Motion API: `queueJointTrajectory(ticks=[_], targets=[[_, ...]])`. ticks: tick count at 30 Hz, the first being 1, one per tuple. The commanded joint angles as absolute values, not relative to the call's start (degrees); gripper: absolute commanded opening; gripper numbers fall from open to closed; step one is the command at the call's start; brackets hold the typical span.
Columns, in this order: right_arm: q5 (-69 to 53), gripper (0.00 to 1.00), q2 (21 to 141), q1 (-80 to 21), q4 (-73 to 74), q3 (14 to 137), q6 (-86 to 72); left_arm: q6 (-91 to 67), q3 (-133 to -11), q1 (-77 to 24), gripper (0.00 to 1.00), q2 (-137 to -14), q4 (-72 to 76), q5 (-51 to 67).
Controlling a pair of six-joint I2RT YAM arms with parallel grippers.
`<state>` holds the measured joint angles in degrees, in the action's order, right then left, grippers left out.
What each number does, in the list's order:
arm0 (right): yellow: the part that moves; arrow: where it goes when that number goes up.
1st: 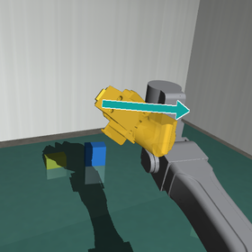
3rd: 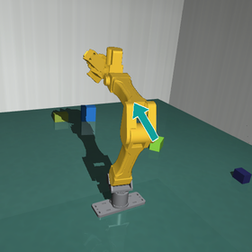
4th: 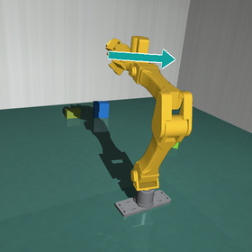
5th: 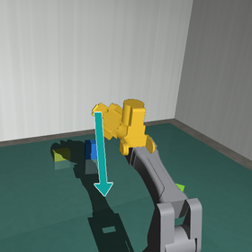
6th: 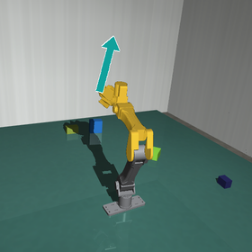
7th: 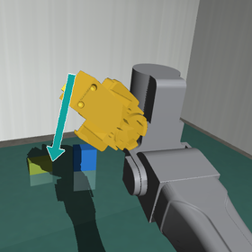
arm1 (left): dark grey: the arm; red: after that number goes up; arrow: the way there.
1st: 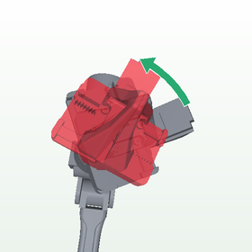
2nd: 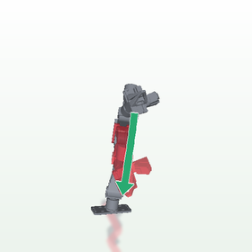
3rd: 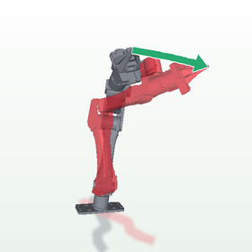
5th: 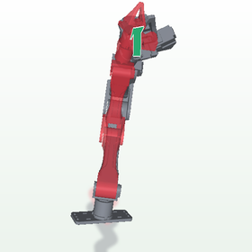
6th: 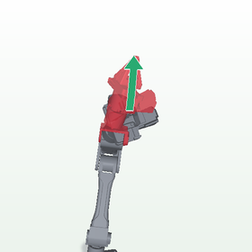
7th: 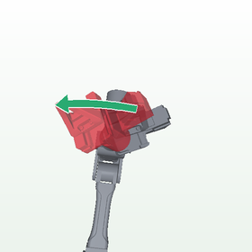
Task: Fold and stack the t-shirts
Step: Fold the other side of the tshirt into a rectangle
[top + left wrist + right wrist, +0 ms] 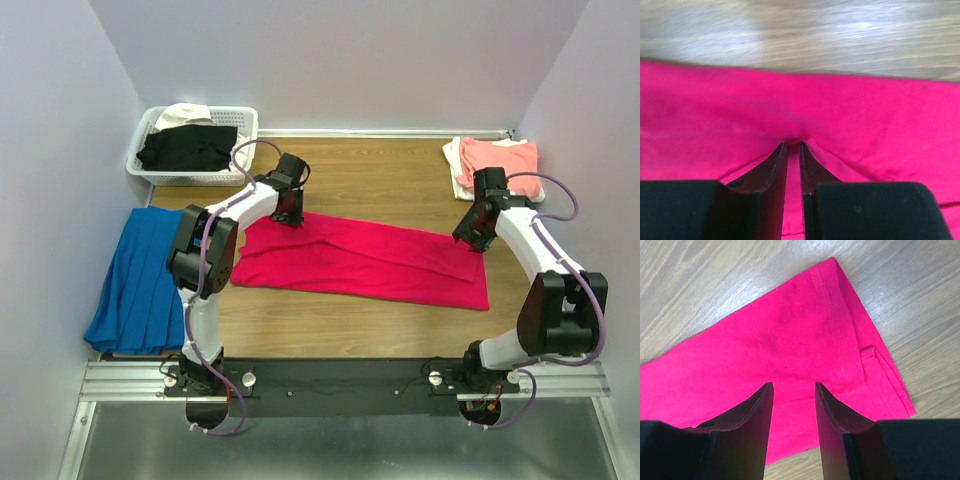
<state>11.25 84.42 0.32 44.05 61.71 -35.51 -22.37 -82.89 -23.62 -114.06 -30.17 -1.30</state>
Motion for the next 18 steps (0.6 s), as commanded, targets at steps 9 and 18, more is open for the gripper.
queueJointTrajectory(ticks=[9, 18], targets=[[11.2, 0.48, 86.6, 0.1, 42.9, 62.7, -34.3, -23.7, -90.3, -25.3, 0.25, -116.5, -30.5, 0.5], [11.7, 0.47, 88.2, 0.1, 42.8, 63.6, -34.1, -24.6, -92.2, -26.0, 0.36, -119.1, -33.9, -4.1]])
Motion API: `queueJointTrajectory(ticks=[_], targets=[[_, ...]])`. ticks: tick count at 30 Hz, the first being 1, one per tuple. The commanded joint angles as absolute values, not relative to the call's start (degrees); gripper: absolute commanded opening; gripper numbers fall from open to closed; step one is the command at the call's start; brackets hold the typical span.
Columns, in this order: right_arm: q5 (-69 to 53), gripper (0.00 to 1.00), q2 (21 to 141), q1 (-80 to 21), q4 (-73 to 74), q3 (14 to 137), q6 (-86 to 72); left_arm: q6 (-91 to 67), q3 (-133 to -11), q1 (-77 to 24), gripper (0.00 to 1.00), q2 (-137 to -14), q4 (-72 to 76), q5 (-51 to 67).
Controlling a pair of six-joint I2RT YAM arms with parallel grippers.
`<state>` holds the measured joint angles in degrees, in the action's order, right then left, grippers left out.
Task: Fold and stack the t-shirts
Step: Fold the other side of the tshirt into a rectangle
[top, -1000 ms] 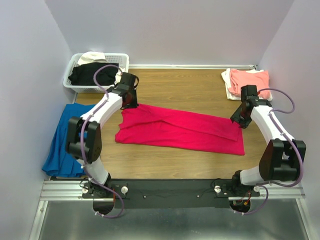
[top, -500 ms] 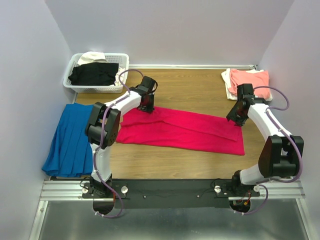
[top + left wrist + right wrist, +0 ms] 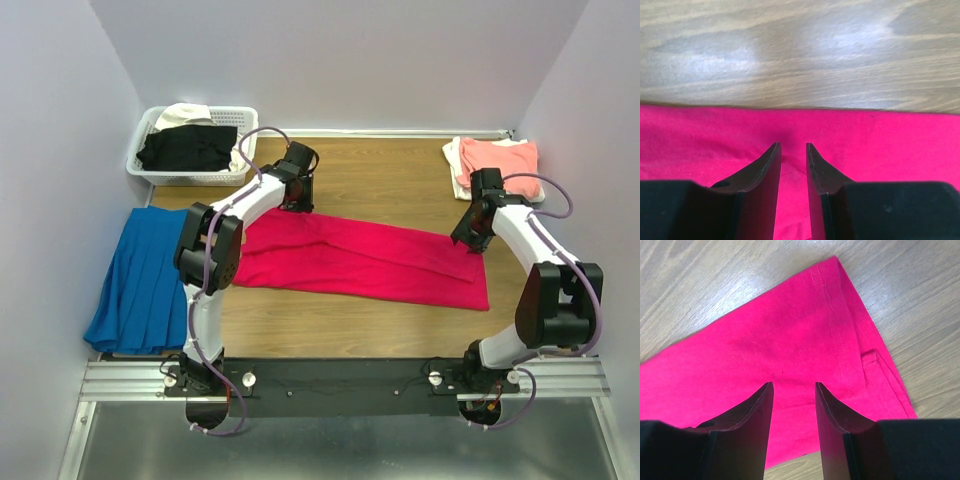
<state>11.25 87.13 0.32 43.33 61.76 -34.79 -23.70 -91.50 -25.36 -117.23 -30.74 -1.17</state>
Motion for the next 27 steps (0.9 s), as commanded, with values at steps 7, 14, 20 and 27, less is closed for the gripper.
queueJointTrajectory(ticks=[7, 14, 20, 27], targets=[[12.0, 0.47, 89.1, 0.1, 42.8, 63.7, -34.4, -25.1, -91.7, -26.1, 0.36, -117.6, -36.1, -6.6], [12.5, 0.47, 89.7, 0.1, 42.6, 64.0, -34.6, -25.1, -89.9, -26.3, 0.35, -117.9, -35.9, -4.9], [12.7, 0.47, 90.1, 0.1, 42.6, 64.1, -34.7, -24.3, -88.9, -26.5, 0.34, -118.3, -35.8, -3.6], [12.9, 0.47, 90.4, 0.1, 42.6, 63.8, -35.0, -24.3, -88.5, -26.6, 0.13, -116.8, -36.6, -3.7]])
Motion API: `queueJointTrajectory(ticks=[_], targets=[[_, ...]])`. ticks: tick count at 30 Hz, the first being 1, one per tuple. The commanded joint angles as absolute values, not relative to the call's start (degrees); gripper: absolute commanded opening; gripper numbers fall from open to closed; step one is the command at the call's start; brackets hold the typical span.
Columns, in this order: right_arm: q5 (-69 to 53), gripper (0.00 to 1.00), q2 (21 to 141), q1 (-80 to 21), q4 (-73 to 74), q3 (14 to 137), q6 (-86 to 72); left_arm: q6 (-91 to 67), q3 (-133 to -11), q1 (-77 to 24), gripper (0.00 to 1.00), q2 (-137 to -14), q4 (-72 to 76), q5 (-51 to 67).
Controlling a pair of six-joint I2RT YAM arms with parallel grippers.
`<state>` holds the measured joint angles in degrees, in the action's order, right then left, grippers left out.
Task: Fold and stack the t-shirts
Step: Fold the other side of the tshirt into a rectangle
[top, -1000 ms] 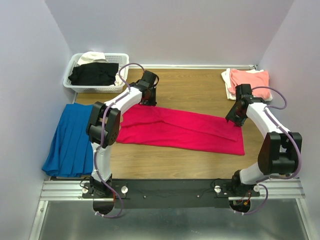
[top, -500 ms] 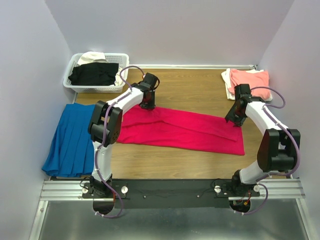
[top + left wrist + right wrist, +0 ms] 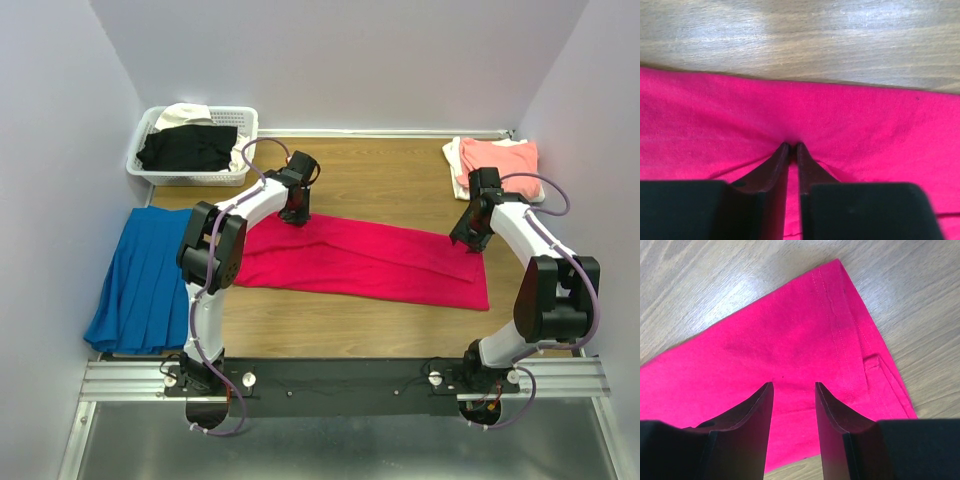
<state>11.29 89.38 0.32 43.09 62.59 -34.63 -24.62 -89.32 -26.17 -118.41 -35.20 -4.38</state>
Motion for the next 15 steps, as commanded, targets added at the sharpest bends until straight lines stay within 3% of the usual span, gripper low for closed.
queueJointTrajectory(ticks=[1, 3, 12, 14, 15], targets=[[12.9, 0.47, 90.4, 0.1, 42.6, 63.8, -35.0, -24.3, -88.4, -26.6, 0.09, -116.3, -37.1, -3.9], [12.9, 0.47, 90.3, 0.1, 42.6, 63.7, -35.1, -24.5, -88.3, -26.9, 0.01, -115.6, -37.6, -4.6], [12.8, 0.47, 90.8, 0.1, 42.4, 63.5, -35.2, -24.9, -84.9, -28.1, 0.0, -110.8, -38.9, -5.8], [12.7, 0.47, 90.8, 0.1, 42.3, 63.4, -35.2, -24.7, -84.6, -28.1, 0.04, -110.5, -38.9, -5.6], [12.6, 0.47, 90.9, 0.1, 42.2, 63.2, -35.2, -24.6, -84.6, -28.2, 0.14, -110.4, -38.9, -5.4]])
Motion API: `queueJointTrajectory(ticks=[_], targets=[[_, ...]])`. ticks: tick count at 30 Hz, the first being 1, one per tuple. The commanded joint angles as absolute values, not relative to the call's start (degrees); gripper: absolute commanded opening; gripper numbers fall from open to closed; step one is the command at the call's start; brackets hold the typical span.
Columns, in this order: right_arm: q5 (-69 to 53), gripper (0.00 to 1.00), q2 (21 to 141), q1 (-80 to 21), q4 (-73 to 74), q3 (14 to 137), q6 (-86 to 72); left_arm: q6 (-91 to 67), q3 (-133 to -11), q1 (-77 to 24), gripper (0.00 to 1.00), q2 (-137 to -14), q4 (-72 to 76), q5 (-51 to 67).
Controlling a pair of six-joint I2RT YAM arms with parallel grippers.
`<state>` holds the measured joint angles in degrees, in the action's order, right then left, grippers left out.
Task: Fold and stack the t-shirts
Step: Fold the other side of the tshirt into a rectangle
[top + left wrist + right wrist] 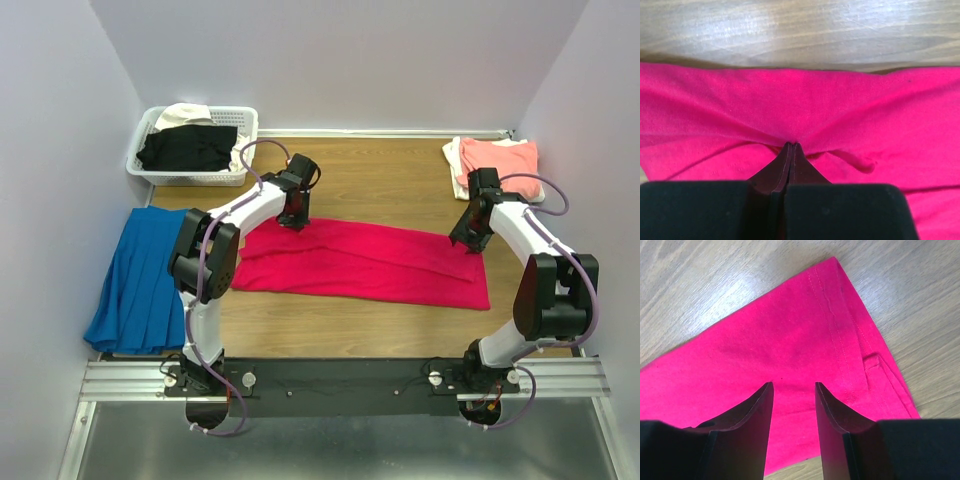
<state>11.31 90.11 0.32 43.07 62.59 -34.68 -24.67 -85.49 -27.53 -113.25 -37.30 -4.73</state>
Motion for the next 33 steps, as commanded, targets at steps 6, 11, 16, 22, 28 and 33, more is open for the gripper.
queueJointTrajectory(ticks=[6, 11, 16, 22, 28, 33], targets=[[12.2, 0.47, 90.8, 0.1, 41.9, 62.8, -34.9, -24.4, -84.5, -28.6, 0.27, -110.2, -38.1, -4.0], [12.3, 0.47, 90.3, 0.1, 42.0, 62.3, -34.5, -24.3, -83.6, -28.7, 0.3, -110.9, -37.0, -3.3], [12.5, 0.47, 90.1, 0.2, 42.0, 62.2, -34.7, -24.3, -82.4, -28.7, 0.26, -111.3, -36.6, -3.5], [12.5, 0.47, 90.1, 0.2, 42.0, 62.7, -34.5, -24.5, -80.9, -28.7, 0.09, -110.9, -36.5, -4.5], [12.4, 0.47, 90.1, 0.1, 42.0, 62.6, -34.5, -24.6, -80.1, -28.7, 0.0, -110.8, -36.2, -4.1], [12.6, 0.47, 89.8, 0.1, 42.0, 61.8, -34.5, -24.9, -79.2, -29.0, 0.0, -109.0, -36.4, -5.0]])
